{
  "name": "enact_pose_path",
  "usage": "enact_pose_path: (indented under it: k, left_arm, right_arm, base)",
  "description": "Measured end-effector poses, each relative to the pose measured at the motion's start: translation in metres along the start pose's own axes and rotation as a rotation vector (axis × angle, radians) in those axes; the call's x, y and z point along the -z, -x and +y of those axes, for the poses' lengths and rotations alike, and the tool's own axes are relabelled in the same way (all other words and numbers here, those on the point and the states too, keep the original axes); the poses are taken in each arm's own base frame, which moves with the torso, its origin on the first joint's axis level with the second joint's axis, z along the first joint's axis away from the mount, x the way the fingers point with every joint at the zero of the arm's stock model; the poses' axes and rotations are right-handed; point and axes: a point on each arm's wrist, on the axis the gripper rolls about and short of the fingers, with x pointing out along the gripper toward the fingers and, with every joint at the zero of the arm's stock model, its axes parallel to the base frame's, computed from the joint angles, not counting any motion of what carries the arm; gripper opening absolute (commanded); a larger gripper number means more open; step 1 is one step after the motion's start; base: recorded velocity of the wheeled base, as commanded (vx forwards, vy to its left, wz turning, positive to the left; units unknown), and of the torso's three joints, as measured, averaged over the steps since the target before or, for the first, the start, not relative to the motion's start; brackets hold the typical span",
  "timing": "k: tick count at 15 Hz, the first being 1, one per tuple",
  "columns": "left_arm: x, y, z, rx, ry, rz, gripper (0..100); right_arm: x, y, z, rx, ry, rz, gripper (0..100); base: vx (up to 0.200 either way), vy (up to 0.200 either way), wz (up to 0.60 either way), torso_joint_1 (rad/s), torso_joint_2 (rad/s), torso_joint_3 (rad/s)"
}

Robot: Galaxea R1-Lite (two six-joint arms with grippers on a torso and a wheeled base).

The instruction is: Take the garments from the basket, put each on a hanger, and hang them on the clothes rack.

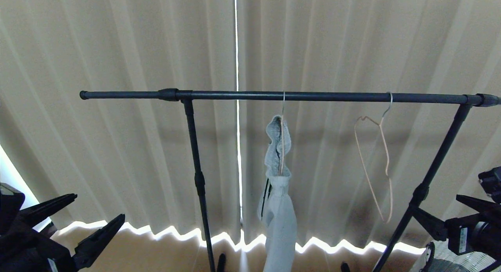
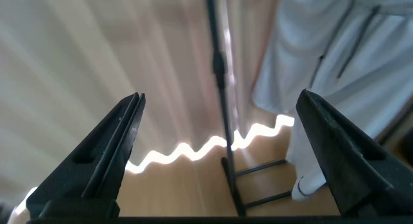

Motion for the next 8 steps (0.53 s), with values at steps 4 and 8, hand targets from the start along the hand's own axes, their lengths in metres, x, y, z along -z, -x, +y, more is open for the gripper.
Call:
enact_pose_path:
  k: [4,8]
  left_arm:
    - [0.0088,0.0005,-0.0001,-0.008,0.005,0.037,100]
    - [0.0112,0.0001,-0.0003,-0.007,0.005,0.048,100]
  right_arm:
    - [0.0084,-0.0057,0.0003,0.006,0.007,0.053,100]
    - [0.0116,-0.0068,-0.0002,0.01,0.011,0.07,100]
  base:
    - [-0.2,0.0,0.0,0.004,0.0,0.0]
    - [-0.2,0.0,0.0,0.0,0.0,0.005]
